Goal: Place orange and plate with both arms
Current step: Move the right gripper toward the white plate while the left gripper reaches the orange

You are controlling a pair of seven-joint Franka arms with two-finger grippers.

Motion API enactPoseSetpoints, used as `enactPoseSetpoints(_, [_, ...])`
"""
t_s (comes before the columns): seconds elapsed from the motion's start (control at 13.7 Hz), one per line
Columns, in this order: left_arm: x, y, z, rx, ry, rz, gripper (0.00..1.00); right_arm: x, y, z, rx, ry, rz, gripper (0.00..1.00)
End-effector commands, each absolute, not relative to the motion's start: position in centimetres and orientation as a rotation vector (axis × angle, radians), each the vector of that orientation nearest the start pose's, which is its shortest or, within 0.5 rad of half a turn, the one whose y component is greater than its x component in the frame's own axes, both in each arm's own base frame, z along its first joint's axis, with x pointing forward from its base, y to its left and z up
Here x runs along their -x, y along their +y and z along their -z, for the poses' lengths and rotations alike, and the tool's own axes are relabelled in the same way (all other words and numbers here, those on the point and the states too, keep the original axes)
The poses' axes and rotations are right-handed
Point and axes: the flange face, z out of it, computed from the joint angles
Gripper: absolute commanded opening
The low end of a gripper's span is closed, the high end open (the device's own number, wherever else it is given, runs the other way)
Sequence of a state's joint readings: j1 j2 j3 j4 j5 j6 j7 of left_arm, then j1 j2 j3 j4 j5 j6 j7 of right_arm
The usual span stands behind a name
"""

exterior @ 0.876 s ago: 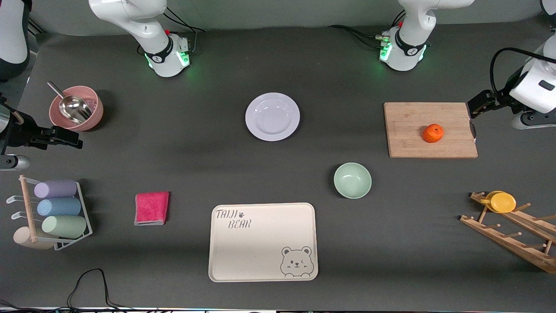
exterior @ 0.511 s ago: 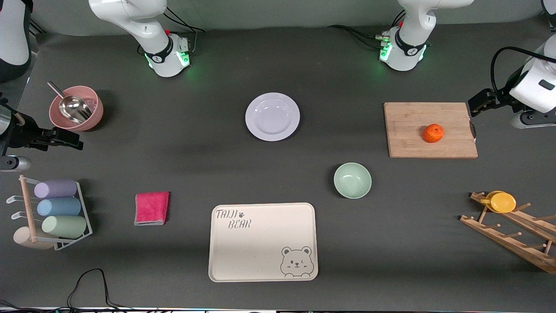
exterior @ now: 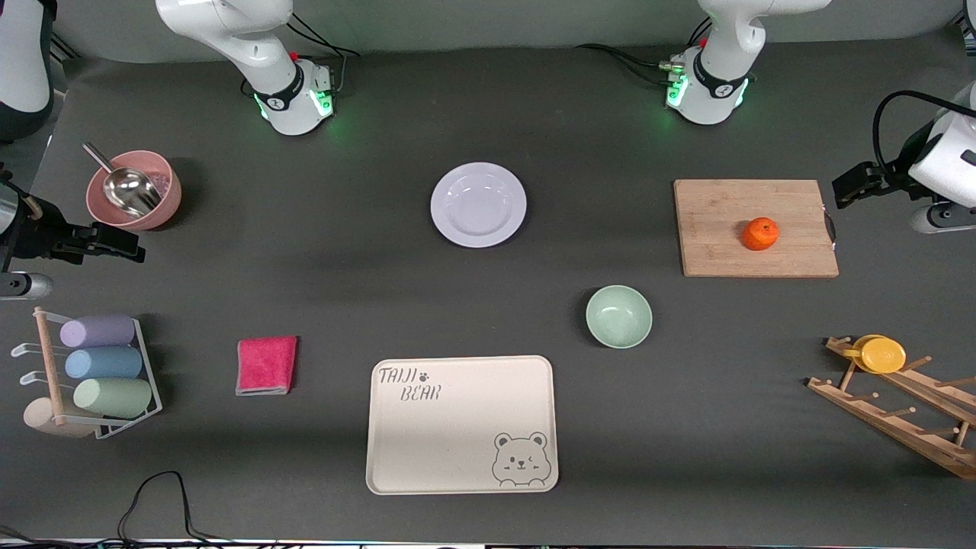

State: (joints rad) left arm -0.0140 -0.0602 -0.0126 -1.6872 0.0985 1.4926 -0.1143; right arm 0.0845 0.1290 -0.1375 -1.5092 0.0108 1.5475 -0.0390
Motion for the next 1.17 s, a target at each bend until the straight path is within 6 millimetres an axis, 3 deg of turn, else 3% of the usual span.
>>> enactPoseSetpoints(0.0, [-51.6,3.3,-62.6,3.021,-0.194,-0.225,1.0,-56.9,-2.3,-58.7,3.142,0.048,-0.129,1.0])
enactPoseSetpoints(0.15, [-51.0,6.1,-63.7,3.028,-0.161,-0.247,1.0,-54.2,-2.3,-59.3,3.13,0.045,-0.123,1.0])
enactPoseSetpoints(0.22, [-50.6,6.1,-64.2,3.023,-0.152,-0.264,1.0,-52.7,-2.4,-59.4,3.123,0.049,-0.113,1.0])
enactPoseSetpoints(0.36, [-49.1,5.1,-65.1,3.017,-0.137,-0.322,1.0,-48.9,-1.7,-59.7,3.11,0.112,-0.075,1.0])
enactPoseSetpoints(0.51, [-48.4,4.0,-65.7,3.013,-0.124,-0.331,1.0,-46.5,-0.3,-59.6,3.103,0.08,-0.037,1.0])
enactPoseSetpoints(0.66, [-47.8,2.4,-66.0,3.009,-0.09,-0.322,1.0,-44.1,0.3,-58.9,3.092,0.174,-0.022,1.0])
enactPoseSetpoints(0.8, [-47.0,2.1,-66.1,3.01,-0.085,-0.327,1.0,-42.5,3.1,-58.5,3.091,0.178,-0.011,1.0])
enactPoseSetpoints(1.09, [-43.7,1.6,-65.7,3.024,-0.138,-0.332,1.0,-41.1,5.3,-58.0,3.103,0.159,-0.021,1.0])
